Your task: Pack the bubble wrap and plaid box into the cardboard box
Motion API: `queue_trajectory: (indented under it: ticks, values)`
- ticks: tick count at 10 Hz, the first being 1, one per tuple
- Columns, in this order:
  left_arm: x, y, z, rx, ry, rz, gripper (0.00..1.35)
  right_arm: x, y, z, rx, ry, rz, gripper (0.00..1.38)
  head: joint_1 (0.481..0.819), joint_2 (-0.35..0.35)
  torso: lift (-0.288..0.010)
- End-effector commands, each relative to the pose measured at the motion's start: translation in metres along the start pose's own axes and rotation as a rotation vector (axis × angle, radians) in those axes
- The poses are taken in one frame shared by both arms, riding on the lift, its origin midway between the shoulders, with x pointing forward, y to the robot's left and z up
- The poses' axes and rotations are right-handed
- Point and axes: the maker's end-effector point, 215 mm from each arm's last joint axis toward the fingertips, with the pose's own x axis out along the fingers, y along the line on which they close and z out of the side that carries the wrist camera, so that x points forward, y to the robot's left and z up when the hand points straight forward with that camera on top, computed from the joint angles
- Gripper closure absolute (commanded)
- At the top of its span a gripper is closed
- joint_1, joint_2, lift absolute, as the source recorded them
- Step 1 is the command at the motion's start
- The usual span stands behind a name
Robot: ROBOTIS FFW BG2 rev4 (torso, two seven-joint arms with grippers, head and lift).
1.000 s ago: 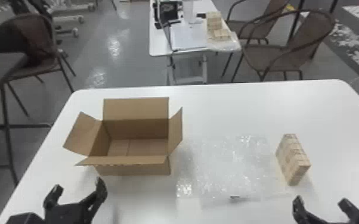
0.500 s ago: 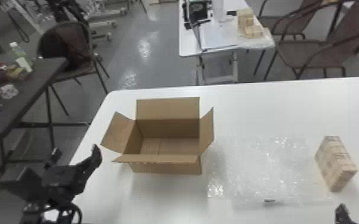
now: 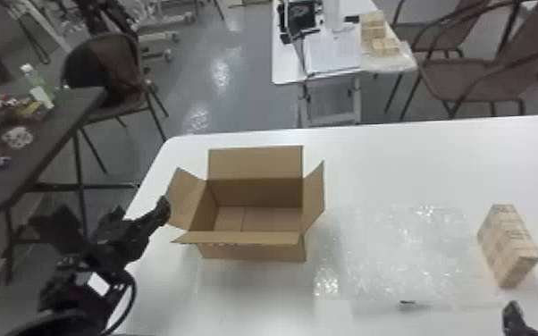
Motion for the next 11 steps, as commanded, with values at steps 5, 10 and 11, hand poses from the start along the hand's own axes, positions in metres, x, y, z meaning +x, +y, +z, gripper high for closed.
queue_trajectory:
  ticks: [5, 10, 11]
  values:
    - [0.035, -0.016, -0.035, -0.137, 0.070, -0.072, 0.15, 0.006, 0.003, 0.002, 0.002, -0.003, 0.014, 0.10, 0.695, 0.202, -0.119]
    - [0.036, -0.006, -0.036, -0.129, 0.060, -0.051, 0.97, 0.007, 0.003, 0.001, 0.000, -0.001, 0.016, 0.10, 0.695, 0.213, -0.119]
    - [0.035, -0.005, -0.035, -0.113, 0.051, -0.045, 1.24, 0.007, 0.004, 0.003, -0.003, -0.004, 0.017, 0.10, 0.695, 0.213, -0.119]
